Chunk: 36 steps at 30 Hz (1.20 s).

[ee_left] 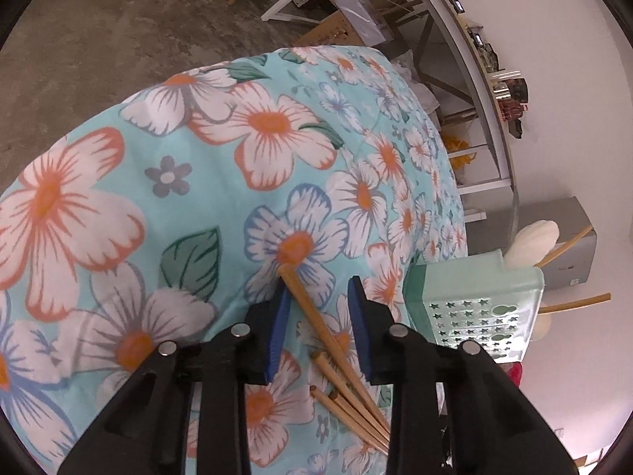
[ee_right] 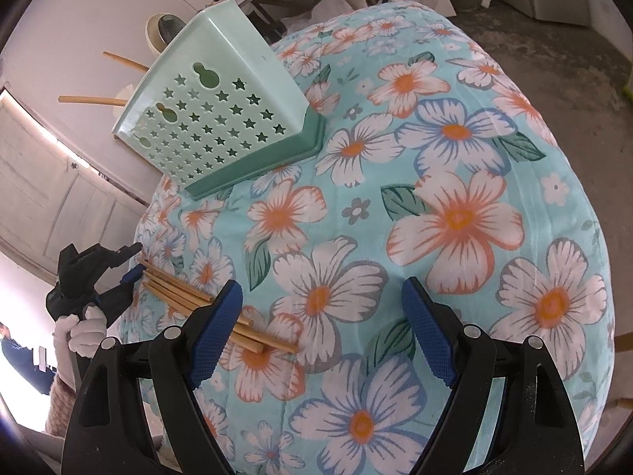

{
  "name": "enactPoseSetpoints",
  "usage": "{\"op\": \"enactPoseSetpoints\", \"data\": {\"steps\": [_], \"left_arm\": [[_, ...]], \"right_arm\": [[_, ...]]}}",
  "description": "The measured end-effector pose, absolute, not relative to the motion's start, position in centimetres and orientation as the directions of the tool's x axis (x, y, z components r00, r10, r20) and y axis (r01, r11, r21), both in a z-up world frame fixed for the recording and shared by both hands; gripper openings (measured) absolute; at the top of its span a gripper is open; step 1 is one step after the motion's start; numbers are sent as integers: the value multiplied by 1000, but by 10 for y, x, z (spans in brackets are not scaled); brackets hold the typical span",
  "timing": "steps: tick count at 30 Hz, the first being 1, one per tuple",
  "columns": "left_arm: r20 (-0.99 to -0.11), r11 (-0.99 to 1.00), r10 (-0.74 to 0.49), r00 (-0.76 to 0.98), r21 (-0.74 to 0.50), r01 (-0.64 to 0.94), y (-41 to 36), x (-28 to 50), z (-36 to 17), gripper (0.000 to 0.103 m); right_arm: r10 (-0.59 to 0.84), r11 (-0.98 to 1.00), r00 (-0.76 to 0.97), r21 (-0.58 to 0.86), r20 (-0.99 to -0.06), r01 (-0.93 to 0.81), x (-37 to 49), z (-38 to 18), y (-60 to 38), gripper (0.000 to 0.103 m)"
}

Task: Organize utensils
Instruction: 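Lift the chopstick with the left gripper while the right reaches the remaining chopsticks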

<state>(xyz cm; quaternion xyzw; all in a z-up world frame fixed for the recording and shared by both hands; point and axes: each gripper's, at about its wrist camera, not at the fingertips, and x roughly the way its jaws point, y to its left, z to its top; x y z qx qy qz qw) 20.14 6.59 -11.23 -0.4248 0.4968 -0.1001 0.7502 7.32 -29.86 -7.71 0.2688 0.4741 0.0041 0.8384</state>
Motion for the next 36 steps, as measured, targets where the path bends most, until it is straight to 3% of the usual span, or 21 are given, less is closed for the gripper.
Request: {"op": "enactPoseSetpoints", "data": {"steps": [8, 12, 18, 29, 36], "left_arm": [[-704, 577, -532, 470, -708, -407, 65, 204, -112, 26], [-742, 594, -494, 453, -669, -447, 65, 204, -111, 11], [-714, 540, -520, 469, -700, -468, 77, 197, -115, 9], [-517, 394, -650, 557, -856, -335, 90, 179, -92, 6], [-382, 337, -712, 589, -922, -191, 96, 171, -61, 6]], "right_arm": [[264, 852, 554, 460, -789, 249, 72, -77, -299, 79], [264, 849, 556, 463, -788, 254, 70, -75, -300, 77], [256, 846, 558, 462, -789, 266, 63, -70, -302, 74], [224, 847, 596, 456, -771, 272, 48, -51, -305, 71], [281, 837, 609, 500, -741, 223, 48, -39, -297, 64]]}}
